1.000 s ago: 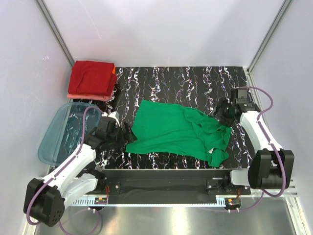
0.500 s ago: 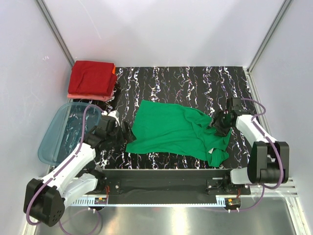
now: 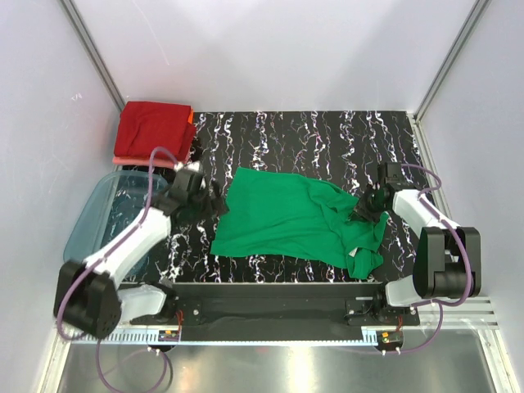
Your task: Fold and stack the t-shirts
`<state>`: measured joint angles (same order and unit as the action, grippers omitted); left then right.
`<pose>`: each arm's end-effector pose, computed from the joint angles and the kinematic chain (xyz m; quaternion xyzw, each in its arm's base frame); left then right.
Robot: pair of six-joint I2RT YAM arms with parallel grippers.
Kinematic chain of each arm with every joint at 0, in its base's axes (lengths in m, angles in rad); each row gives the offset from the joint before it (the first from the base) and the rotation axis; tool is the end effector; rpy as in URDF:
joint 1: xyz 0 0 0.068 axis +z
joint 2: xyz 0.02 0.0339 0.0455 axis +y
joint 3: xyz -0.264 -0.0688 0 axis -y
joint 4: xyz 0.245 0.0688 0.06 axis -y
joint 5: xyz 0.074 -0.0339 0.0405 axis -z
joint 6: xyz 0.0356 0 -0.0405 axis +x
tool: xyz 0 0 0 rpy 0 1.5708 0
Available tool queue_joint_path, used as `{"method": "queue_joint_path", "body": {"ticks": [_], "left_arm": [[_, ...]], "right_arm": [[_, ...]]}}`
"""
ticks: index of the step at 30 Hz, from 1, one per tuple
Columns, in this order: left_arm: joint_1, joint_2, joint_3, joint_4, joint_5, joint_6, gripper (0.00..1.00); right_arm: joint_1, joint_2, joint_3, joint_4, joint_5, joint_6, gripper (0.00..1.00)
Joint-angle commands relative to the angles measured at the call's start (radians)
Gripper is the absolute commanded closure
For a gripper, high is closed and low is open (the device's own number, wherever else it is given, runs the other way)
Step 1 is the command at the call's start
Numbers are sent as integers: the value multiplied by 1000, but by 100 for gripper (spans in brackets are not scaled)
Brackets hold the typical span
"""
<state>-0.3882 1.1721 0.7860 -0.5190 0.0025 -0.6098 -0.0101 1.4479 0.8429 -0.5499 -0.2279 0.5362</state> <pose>0.2173 -0.0889 0.2339 -0.1041 0.9394 -0.1574 0.2863 0.2673 0.0053 0.1861 0.2396 0.9424 0.1608 0.1691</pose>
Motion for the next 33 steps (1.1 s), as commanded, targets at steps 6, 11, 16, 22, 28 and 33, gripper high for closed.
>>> {"method": "queue_joint_path", "body": {"ticks": [6, 11, 16, 22, 28, 33], "left_arm": [[57, 464, 436, 178, -59, 85, 19], [104, 774, 682, 185, -3, 96, 24], [117, 963, 841, 172, 53, 134, 24], [109, 1066, 894, 191, 125, 111, 29], [106, 1026, 770, 272, 152, 81, 39], [103, 1011, 707, 303, 166, 55, 47]], "right_arm": [[4, -84, 70, 7, -8, -24, 100], [4, -87, 105, -7, -37, -36, 100], [4, -69, 122, -7, -28, -47, 100], [4, -55, 130, -8, -24, -48, 100], [4, -46, 140, -8, -10, -48, 100], [4, -41, 142, -7, -4, -47, 100]]}}
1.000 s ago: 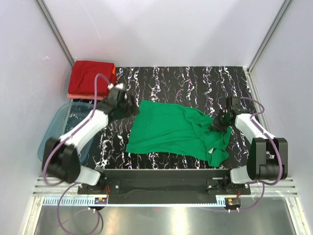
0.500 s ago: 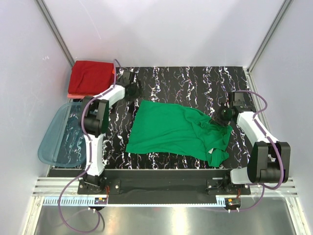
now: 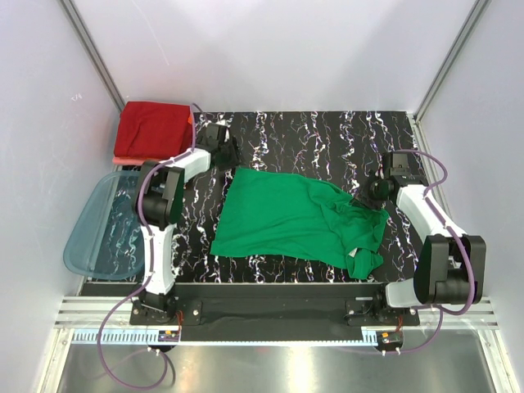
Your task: Fold and stack the t-shirts
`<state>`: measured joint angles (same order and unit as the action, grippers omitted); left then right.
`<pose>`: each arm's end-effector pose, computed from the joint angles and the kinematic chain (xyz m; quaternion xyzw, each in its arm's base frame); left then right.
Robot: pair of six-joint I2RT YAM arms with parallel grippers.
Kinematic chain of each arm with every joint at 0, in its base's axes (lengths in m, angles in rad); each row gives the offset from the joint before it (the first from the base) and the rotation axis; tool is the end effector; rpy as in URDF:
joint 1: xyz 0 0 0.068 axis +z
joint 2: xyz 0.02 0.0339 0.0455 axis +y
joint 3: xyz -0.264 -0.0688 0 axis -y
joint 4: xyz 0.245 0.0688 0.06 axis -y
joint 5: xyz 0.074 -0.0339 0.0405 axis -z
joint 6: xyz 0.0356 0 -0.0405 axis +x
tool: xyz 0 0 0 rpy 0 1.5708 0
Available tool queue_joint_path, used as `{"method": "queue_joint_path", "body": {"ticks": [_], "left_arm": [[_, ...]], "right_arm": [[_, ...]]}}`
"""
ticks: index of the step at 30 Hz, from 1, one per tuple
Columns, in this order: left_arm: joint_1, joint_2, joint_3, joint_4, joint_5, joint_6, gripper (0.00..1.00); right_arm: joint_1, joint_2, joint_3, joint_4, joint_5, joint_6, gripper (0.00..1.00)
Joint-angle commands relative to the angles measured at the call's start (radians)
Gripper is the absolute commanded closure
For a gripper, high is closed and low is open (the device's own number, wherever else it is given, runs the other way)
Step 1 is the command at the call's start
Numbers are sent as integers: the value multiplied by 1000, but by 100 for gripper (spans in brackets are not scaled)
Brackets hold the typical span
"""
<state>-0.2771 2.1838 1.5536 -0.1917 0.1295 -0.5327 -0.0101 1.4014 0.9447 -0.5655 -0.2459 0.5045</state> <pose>0.4600 -0.1356 0.1535 -0.0949 0.9242 -0.1991 0.3118 0.2785 0.0059 0.2269 0.2110 0.9324 0.1802 0.2318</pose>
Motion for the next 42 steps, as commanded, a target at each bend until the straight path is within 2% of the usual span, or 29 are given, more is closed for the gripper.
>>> {"method": "queue_joint_path", "body": {"ticks": [1, 11, 13, 14, 17, 18, 21, 25, 30, 39, 42], "left_arm": [[-8, -8, -81, -22, 41, -24, 48], [-25, -59, -185, 20, 41, -67, 53], [-30, -56, -182, 23, 35, -64, 61], [-31, -53, -179, 28, 35, -62, 73], [-30, -32, -138, 26, 39, -53, 96], [-31, -33, -123, 21, 36, -53, 100], [-31, -70, -116, -3, -1, -49, 100], [-31, -275, -150, -43, -30, -46, 100], [-31, -574, -156, -155, -64, 8, 100], [-33, -1037, -138, -279, -41, 72, 100], [-33, -1195, -138, -284, 25, 105, 100]], "right_arm": [[4, 8, 40, 7, 16, -15, 100], [4, 30, 49, 9, 22, -12, 100], [4, 36, 54, 7, 23, -14, 100], [4, 38, 55, 9, 25, -12, 100], [4, 56, 68, 7, 20, -14, 100], [4, 57, 80, 7, 22, -12, 100], [4, 65, 139, 4, 16, 14, 100], [4, 15, 264, -29, -36, 58, 100], [4, -99, 452, -111, -41, 17, 100], [4, -465, 666, -169, -52, -61, 100], [4, -548, 758, -209, -20, -90, 100]]}}
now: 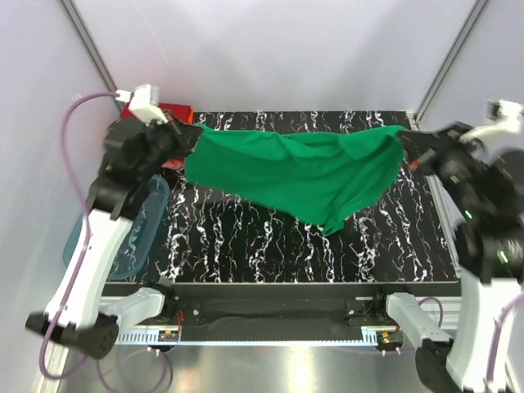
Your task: Fold and stack the t-shirts
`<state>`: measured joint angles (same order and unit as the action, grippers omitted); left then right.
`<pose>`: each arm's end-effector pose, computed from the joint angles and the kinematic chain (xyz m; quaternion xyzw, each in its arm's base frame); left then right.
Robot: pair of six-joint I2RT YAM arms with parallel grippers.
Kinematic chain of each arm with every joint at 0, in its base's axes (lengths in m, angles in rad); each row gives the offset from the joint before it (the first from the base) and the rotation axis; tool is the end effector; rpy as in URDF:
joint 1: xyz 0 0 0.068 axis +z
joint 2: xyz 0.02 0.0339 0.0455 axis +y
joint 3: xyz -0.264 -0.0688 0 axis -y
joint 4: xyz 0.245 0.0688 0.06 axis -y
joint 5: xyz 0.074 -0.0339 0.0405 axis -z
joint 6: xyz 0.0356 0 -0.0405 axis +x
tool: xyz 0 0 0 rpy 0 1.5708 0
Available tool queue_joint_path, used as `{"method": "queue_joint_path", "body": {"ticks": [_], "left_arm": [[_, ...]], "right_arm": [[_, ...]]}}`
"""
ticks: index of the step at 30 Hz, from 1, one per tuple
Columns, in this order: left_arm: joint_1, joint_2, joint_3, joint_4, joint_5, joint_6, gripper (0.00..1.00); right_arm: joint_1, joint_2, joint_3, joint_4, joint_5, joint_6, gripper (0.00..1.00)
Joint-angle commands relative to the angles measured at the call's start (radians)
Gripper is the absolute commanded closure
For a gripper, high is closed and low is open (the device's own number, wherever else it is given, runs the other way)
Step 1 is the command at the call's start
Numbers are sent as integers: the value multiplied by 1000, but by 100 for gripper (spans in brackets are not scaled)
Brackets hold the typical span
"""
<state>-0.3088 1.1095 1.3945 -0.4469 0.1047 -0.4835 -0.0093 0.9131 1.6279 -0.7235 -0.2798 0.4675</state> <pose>0.2168 -0.0731 0.4587 -0.0326 0.7610 -0.2863 0.5813 0.1126 0.0088 0.5274 0.0707 0.7065 0.2548 0.6564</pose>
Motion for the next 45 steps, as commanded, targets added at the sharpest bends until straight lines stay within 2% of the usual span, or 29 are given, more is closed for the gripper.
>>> {"method": "queue_joint_path", "body": {"ticks": [1, 8, 11, 15, 20, 24, 30, 32, 33, 34, 35, 36, 37, 40, 43, 45], "left_arm": [[-1, -161, 20, -29, 59, 69, 100], [-1, -483, 3, -38, 104, 85, 100], [-1, -549, -11, -36, 89, 91, 100], [0, -557, -37, -30, 46, 95, 100], [-1, -472, -100, 22, -37, 77, 100], [0, -367, -169, 106, -146, 65, 100], [85, -128, -278, 310, -114, 36, 100], [103, -7, -287, 345, -109, 31, 80], [114, 34, -284, 347, -70, 33, 42], [117, 74, -279, 344, -62, 33, 24], [119, 137, -267, 324, -53, 29, 10], [119, 163, -261, 320, -30, 32, 2], [119, 182, -259, 318, -20, 34, 1], [117, 222, -267, 312, -7, 22, 1], [117, 230, -285, 289, -5, -9, 1], [116, 214, -319, 277, -3, -32, 1]], "right_arm": [[3, -80, 96, -59, 22, -62, 100], [3, -178, 362, -115, 139, -131, 100], [9, -132, 501, -161, 175, -156, 100], [52, 15, 631, -195, 272, -211, 100], [60, 262, 803, -200, 303, -260, 100], [60, 565, 889, -174, 311, -271, 100], [40, 970, 946, -48, 292, -279, 100], [20, 1135, 1008, -33, 283, -244, 100], [-12, 1186, 1029, -31, 257, -224, 87], [-24, 1234, 1046, -37, 246, -204, 67], [-32, 1276, 1053, -40, 237, -178, 36], [-37, 1332, 1046, -45, 244, -167, 18], [-43, 1348, 1031, -48, 255, -159, 1], [-43, 1369, 948, -45, 275, -148, 0], [-43, 1308, 822, -34, 274, -150, 0], [-43, 1212, 658, -2, 274, -145, 0]]}}
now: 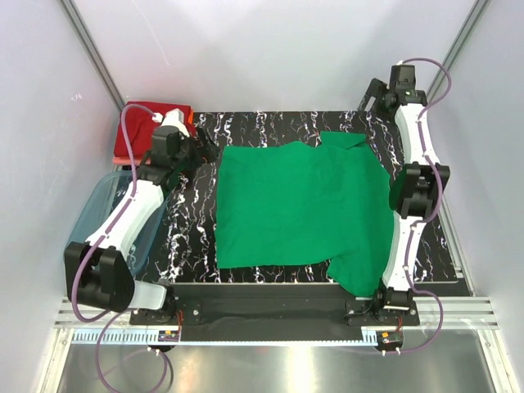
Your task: Fold and stack the t-shirts
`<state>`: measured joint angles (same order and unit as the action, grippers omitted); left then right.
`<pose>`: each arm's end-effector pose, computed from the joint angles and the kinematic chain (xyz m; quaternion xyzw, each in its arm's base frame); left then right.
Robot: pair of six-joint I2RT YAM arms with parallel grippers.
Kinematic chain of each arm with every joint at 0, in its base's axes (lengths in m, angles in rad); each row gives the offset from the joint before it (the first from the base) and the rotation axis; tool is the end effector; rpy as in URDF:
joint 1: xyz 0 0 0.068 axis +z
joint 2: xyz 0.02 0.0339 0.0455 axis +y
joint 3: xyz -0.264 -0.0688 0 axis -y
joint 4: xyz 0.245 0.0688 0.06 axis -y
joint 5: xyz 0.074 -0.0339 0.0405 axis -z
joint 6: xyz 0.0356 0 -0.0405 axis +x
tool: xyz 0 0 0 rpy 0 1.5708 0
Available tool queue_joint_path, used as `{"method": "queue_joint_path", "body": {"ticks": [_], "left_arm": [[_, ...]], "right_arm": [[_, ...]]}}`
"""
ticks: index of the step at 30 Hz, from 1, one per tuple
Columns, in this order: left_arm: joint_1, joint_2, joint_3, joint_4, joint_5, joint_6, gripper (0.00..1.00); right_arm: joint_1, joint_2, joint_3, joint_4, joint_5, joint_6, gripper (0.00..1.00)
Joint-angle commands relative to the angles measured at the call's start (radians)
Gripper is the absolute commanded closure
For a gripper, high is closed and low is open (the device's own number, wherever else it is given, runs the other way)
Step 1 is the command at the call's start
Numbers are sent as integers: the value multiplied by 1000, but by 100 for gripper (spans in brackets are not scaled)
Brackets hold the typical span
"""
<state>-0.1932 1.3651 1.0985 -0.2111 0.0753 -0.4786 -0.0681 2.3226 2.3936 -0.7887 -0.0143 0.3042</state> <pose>0.3091 -0.0632 0.3149 -0.1020 0.8478 -0.2016 0.4797 0.5218 -0.0351 0.3115 0.1656 0.8952 0.0552 0.4101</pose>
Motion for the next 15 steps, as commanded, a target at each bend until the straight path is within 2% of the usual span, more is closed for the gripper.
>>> {"method": "queue_joint_path", "body": {"ticks": [1, 4, 7, 13, 15], "left_arm": [[-2, -49, -38, 33, 20, -60, 1], [-12, -110, -130, 7, 9, -89, 1], [-52, -145, -201, -8, 1, -94, 1], [-204, -150, -327, -4, -35, -144, 1], [-256, -129, -360, 33, -46, -170, 1]], "right_arm": [[16, -238, -175, 83, 8, 18, 0], [16, -408, -534, 208, -1, 47, 0], [16, -549, -773, 255, -21, 82, 0], [16, -646, -1051, 259, -133, 141, 0], [19, -669, -1143, 313, -154, 168, 0]]}}
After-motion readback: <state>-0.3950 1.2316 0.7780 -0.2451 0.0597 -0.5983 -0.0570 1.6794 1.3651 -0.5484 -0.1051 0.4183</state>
